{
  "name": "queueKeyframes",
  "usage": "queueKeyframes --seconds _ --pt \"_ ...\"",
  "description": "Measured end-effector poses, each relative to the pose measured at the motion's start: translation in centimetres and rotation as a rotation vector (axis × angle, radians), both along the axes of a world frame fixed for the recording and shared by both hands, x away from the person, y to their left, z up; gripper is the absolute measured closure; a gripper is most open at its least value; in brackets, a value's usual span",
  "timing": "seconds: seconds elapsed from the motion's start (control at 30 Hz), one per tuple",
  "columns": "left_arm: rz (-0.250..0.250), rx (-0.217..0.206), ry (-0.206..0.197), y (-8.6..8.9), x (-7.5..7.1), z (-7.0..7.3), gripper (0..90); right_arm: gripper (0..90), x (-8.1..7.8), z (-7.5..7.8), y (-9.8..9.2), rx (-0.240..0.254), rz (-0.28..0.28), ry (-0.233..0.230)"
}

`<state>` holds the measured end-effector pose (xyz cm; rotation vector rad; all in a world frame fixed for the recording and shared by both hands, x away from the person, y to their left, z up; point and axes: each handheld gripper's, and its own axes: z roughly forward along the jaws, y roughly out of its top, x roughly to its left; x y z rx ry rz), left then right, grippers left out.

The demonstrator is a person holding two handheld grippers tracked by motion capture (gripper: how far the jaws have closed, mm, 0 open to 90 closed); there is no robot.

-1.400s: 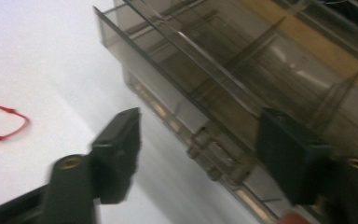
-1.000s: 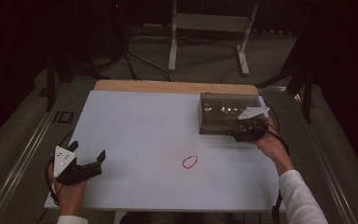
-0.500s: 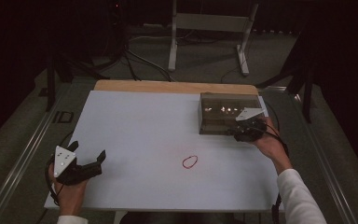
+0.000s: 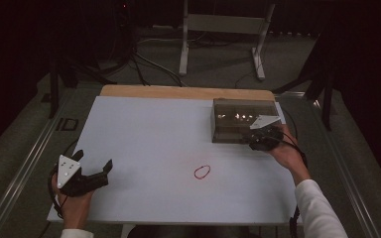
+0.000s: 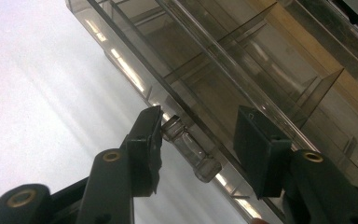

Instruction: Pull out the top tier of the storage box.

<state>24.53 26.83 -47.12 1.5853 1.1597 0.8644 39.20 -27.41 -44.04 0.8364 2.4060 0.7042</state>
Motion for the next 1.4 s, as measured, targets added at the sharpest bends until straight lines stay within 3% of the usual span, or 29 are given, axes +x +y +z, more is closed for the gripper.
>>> queueKeyframes --seconds 1.4 --pt "0.001 0.003 0.0 0.01 -0.01 0.02 1.6 55.1 -0.64 0.15 -0.03 -0.016 0.038 0.003"
